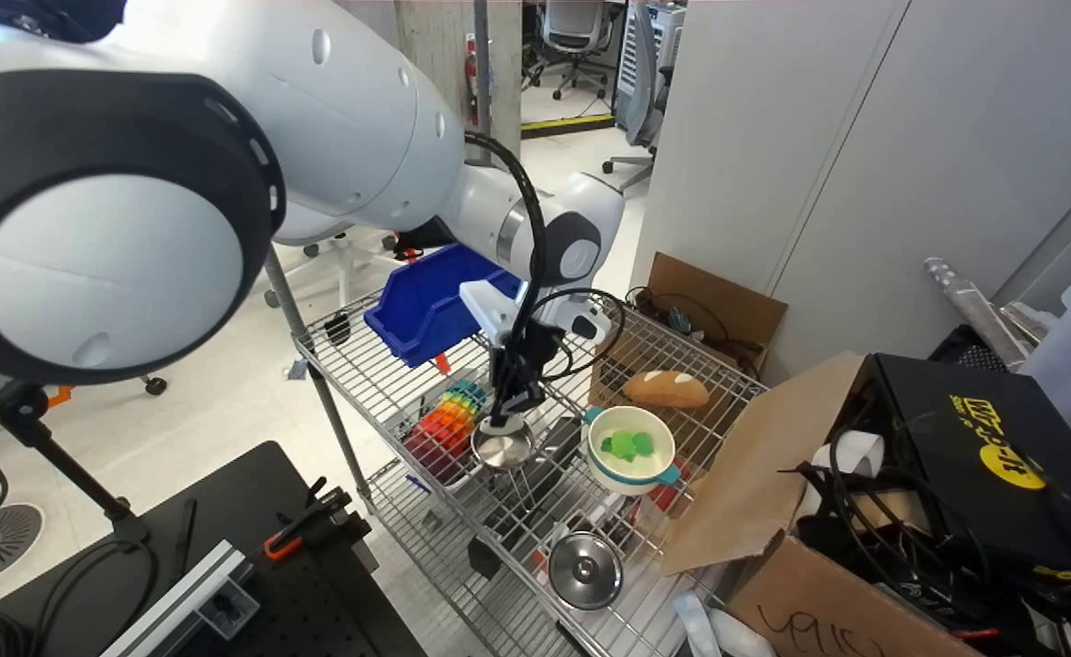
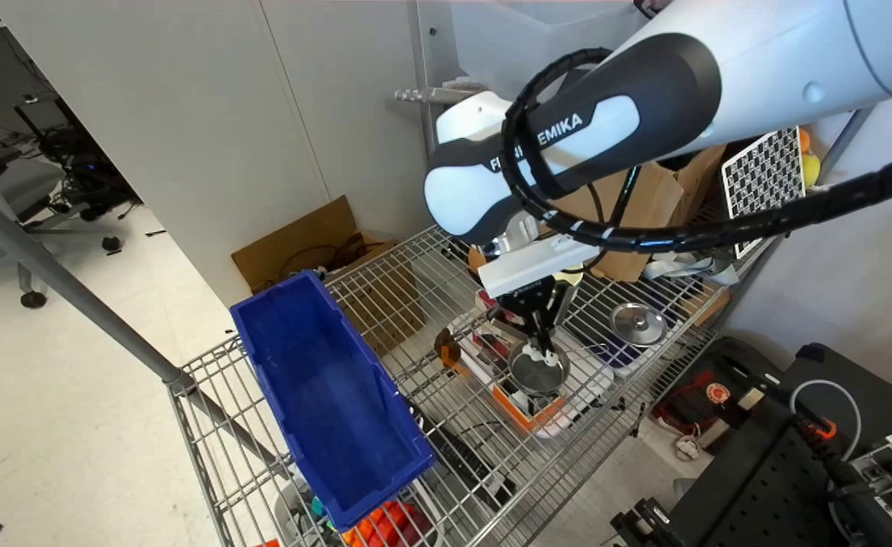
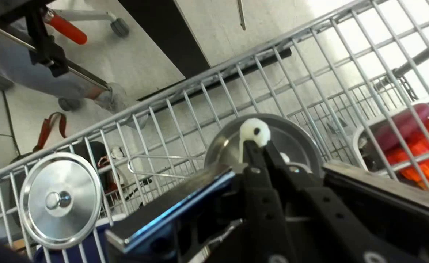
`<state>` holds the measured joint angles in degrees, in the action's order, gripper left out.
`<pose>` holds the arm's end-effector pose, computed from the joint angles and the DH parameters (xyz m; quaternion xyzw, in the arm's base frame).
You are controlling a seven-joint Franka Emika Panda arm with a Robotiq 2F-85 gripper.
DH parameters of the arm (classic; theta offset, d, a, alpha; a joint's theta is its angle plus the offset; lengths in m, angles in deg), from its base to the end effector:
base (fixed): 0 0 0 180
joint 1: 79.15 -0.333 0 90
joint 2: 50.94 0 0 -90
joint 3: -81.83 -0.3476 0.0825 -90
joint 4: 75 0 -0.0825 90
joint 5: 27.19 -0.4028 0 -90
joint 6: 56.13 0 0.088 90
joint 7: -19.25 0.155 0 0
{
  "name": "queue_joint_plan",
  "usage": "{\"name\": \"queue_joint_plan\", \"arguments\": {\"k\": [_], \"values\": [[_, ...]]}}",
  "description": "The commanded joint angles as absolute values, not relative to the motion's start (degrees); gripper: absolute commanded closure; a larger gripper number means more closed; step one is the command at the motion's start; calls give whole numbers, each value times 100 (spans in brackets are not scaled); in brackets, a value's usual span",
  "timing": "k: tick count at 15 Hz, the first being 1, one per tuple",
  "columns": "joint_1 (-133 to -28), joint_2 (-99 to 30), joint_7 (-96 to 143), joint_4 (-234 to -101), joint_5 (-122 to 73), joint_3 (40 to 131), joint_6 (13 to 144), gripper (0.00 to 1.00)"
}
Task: Put the white and grey thing in the pot
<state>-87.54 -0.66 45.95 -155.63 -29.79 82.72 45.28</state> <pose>0.6721 0.0958 0.1121 0.9519 -0.1699 -0.2473 0.0616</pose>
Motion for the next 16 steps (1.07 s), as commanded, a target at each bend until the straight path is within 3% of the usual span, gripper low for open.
{"name": "queue_joint_plan", "arguments": {"k": [1,16], "values": [[-8758,-424,4397,-16242,-2967,8320,4712,99],[-8971,-150,4239,-16309,-2611,8318,5692,99]]}}
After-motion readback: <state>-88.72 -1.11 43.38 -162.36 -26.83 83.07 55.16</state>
